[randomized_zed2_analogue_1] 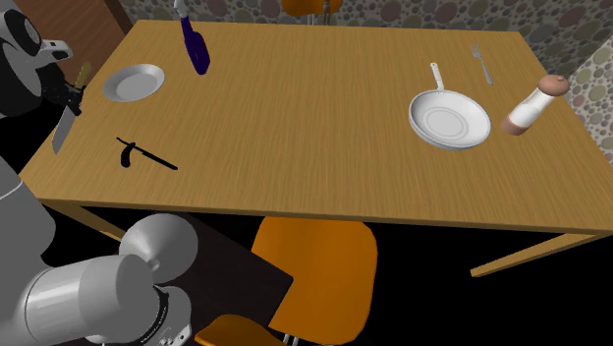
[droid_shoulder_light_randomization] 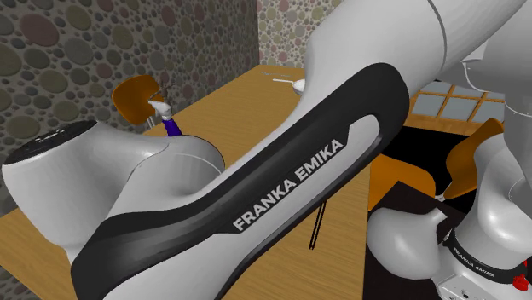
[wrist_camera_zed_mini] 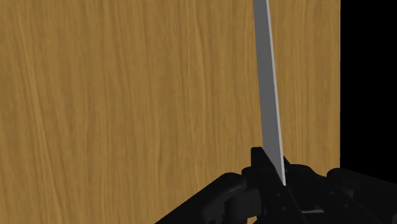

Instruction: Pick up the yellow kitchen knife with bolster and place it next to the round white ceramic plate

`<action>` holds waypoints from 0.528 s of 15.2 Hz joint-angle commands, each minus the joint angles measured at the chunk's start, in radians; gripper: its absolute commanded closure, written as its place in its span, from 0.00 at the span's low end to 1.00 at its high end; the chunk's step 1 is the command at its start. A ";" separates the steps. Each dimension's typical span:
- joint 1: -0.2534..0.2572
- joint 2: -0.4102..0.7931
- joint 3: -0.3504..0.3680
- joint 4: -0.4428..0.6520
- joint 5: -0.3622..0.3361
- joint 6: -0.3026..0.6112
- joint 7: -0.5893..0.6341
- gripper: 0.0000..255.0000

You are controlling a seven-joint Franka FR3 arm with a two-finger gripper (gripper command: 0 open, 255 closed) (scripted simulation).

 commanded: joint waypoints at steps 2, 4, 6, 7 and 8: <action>0.001 0.003 0.000 0.001 -0.001 0.003 0.000 1.00; 0.001 0.003 0.000 0.001 -0.001 0.003 0.000 1.00; 0.001 0.003 0.000 0.001 -0.001 0.003 0.000 1.00; 0.001 0.003 0.000 0.001 -0.001 0.003 0.000 0.00; 0.001 0.003 0.000 0.001 -0.001 0.003 0.000 0.00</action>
